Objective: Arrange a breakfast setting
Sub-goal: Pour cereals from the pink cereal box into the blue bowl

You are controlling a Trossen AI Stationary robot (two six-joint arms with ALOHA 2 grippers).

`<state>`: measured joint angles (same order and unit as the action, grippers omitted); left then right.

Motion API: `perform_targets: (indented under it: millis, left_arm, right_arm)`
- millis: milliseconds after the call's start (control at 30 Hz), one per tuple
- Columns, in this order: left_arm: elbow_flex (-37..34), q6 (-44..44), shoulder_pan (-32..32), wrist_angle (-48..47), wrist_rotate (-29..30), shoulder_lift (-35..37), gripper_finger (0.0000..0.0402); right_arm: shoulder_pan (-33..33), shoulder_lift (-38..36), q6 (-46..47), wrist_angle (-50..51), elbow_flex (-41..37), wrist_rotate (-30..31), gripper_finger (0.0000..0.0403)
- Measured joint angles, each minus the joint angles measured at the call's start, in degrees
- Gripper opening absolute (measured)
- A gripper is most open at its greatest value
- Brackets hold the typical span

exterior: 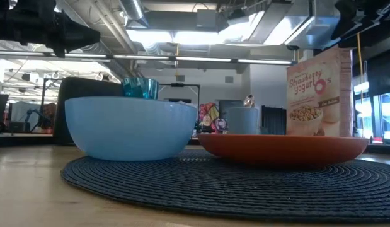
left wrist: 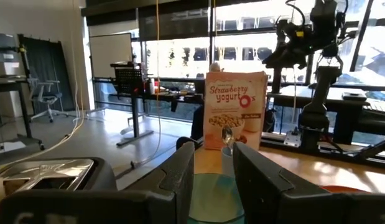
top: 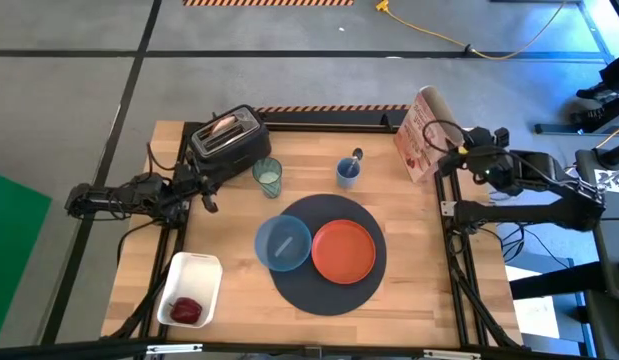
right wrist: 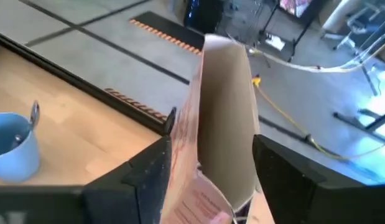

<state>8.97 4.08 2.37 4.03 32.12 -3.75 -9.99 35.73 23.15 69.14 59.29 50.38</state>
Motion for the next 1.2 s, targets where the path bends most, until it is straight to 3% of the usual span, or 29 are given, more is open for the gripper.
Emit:
perform_targets:
  millis: [167,567,733,933,1067,1200]
  left_arm:
    - [0.0,1.2,0.0,0.6,1.1,0.0,0.0105]
    - [0.0,5.4,0.0,5.7,1.3,0.0,0.0105]
    - [0.0,5.6,0.0,5.7,1.3,0.0,0.0105]
    - [0.0,5.1,0.0,5.7,1.0,0.0,0.0105]
    - [0.0,3.8,0.0,7.9,-3.4,-0.3,0.0105]
    - [0.0,6.3,0.0,9.8,-4.1,-2.5,0.0105]
  right_arm:
    - [-5.4,1.4,-3.8,-0.1,0.0,-8.6,0.0209]
    - [-21.0,9.2,-11.8,-2.2,0.0,-20.3,0.0204]
    - [-25.7,11.6,-15.0,-1.9,0.0,-22.2,0.0147]
    - [-29.9,12.9,-23.7,-2.9,0.0,-24.0,0.0021]
    - [-31.0,12.8,-29.5,-4.5,1.1,-22.3,0.0016]
    - [-30.9,12.5,-35.9,-7.4,4.9,-20.4,0.0004]
